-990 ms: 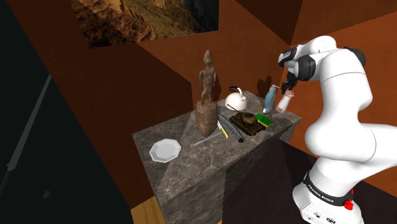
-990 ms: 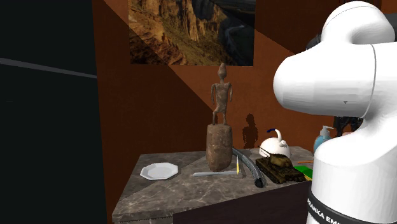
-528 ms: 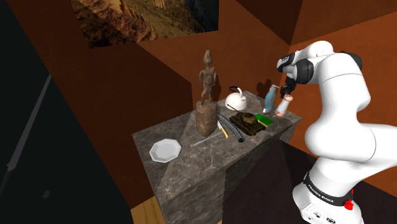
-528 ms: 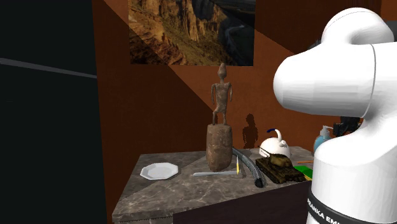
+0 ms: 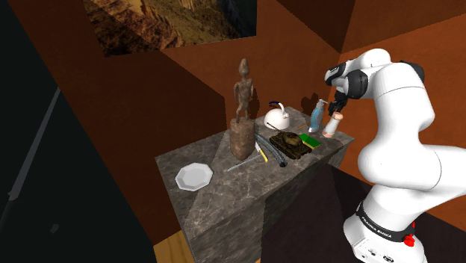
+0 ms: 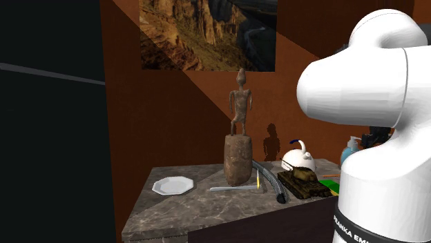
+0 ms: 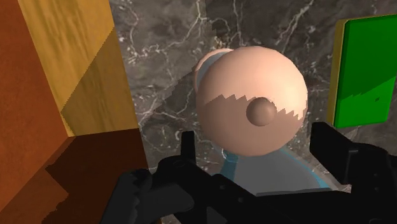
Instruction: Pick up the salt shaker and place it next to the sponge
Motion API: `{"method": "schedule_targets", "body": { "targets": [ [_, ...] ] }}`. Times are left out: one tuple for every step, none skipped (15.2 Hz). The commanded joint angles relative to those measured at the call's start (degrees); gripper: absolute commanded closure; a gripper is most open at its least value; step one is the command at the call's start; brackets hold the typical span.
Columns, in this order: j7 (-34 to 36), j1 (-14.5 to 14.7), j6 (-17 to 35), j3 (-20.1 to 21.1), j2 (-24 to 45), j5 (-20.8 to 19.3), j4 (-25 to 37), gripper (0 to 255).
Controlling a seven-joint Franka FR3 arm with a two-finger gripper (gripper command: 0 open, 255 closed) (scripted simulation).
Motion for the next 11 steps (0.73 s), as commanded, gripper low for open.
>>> {"method": "schedule_targets", "body": {
  "targets": [
    [0.0, 0.0, 0.0, 0.0, 0.0, 0.0, 0.0, 0],
    [0.0, 0.0, 0.0, 0.0, 0.0, 0.0, 0.0, 0],
    [0.0, 0.0, 0.0, 0.0, 0.0, 0.0, 0.0, 0],
    [0.0, 0.0, 0.0, 0.0, 0.0, 0.0, 0.0, 0],
    [0.0, 0.0, 0.0, 0.0, 0.0, 0.0, 0.0, 0],
    [0.0, 0.1, -0.9, -0.2, -1.3, -0.2, -0.4, 0],
    [0.1, 0.1, -1.9, -0.4, -2.5, -0.3, -0.7, 0],
    [0.1, 0.2, -2.9, -0.5, -3.7, -0.5, -0.8, 0],
    [0.2, 0.2, -3.8, -0.7, -4.6, -0.6, -0.8, 0],
    [0.2, 0.2, -3.8, -0.7, -4.6, -0.6, -0.8, 0],
    [0.2, 0.2, -3.8, -0.7, -4.6, -0.6, -0.8, 0]
  ]
}}
